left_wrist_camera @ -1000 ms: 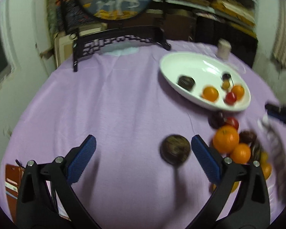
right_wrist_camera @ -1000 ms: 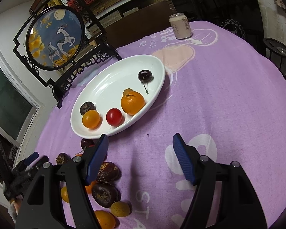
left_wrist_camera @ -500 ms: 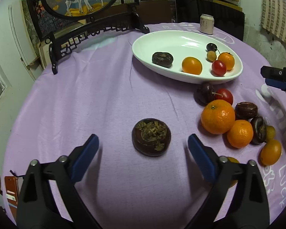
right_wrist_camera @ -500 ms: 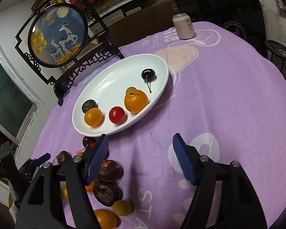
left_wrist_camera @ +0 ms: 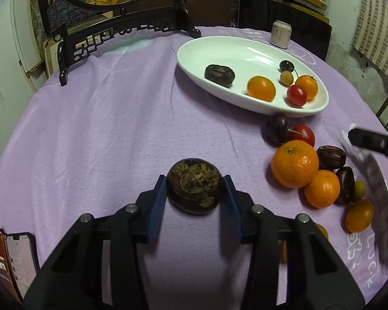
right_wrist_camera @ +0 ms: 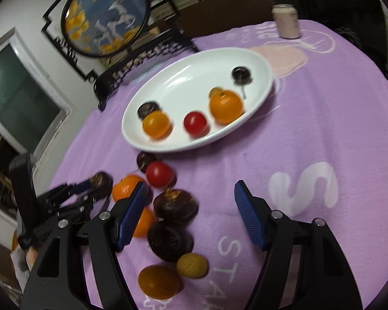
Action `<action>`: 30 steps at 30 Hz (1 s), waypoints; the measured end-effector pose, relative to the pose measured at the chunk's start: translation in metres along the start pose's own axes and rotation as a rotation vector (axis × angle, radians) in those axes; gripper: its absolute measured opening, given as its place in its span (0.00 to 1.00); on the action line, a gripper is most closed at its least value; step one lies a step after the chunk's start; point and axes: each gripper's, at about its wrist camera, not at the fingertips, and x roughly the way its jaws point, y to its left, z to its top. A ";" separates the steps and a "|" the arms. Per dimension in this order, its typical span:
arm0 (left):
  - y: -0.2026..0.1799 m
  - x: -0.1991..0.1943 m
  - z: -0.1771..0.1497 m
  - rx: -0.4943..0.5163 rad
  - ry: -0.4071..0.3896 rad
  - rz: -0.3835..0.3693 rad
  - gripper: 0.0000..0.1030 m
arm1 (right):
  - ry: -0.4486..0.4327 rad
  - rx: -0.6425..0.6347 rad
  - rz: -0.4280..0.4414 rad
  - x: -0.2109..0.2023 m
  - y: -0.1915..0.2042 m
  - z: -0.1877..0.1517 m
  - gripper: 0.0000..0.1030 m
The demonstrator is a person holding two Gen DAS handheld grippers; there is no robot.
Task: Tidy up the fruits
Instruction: 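Grasp a brown date with the right gripper while the left lifts its fruit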
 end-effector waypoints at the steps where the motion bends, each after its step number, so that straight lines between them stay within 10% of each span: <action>1: 0.000 0.000 0.000 0.000 0.000 0.000 0.43 | 0.011 -0.014 0.000 0.003 0.003 -0.002 0.62; 21: 0.000 -0.006 0.001 -0.001 -0.037 0.006 0.43 | -0.037 -0.054 -0.015 0.000 0.007 -0.001 0.39; 30: -0.013 -0.013 0.070 0.001 -0.117 -0.019 0.43 | -0.143 0.005 0.000 -0.023 0.002 0.048 0.39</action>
